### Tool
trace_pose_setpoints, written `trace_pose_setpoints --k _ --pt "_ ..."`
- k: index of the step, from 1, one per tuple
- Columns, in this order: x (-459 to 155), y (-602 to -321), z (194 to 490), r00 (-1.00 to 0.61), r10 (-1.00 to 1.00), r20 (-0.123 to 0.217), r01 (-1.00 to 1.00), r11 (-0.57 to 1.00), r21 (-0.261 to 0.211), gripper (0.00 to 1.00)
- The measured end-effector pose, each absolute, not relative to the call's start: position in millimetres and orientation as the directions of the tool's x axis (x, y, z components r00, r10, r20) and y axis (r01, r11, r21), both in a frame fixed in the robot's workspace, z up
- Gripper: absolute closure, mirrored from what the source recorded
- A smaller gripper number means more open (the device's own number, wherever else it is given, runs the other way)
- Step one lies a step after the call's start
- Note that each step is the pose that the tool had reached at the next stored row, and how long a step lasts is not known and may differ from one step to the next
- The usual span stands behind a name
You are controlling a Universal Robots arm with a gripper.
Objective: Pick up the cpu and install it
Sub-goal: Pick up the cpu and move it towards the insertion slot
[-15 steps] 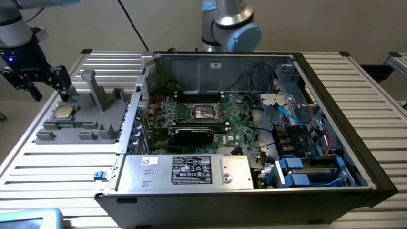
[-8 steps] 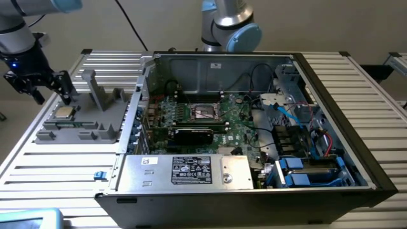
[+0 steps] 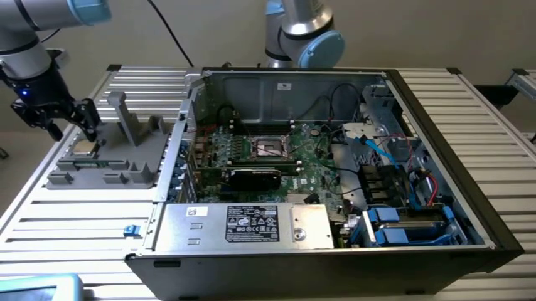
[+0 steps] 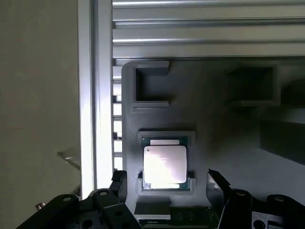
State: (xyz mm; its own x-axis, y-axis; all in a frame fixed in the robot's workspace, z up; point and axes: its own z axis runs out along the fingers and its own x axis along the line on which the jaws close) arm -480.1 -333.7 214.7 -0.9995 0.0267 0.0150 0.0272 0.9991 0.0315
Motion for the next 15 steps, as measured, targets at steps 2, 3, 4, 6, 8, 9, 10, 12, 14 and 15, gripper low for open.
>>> trace_pose_setpoints --k 2,3,4,6,8,9,10,12,14,15 --pt "-480 -334 211 -1.000 0.027 0.015 0.027 0.999 0.033 0.23" --pt "-479 -334 209 -1.000 0.027 0.015 0.027 0.999 0.033 0.23" --pt "-479 -334 207 -1.000 0.027 0.015 0.027 0.999 0.034 0.23" --pt "-477 -334 204 -1.000 0.027 0.015 0.027 0.999 0.037 0.23" --pt "-477 -334 201 -1.000 0.027 0.015 0.027 0.999 0.040 0.23" --pt "-477 -334 199 -1.000 0.027 0.015 0.027 0.999 0.041 0.23" --pt "-477 -334 199 -1.000 0.027 0.015 0.027 0.999 0.041 0.23" --pt "-477 -334 199 -1.000 0.027 0.015 0.027 0.999 0.041 0.23" --pt "-477 -334 199 -1.000 0.027 0.015 0.027 0.999 0.041 0.23" --pt "-477 -334 199 -1.000 0.027 0.015 0.027 0.999 0.041 0.23"
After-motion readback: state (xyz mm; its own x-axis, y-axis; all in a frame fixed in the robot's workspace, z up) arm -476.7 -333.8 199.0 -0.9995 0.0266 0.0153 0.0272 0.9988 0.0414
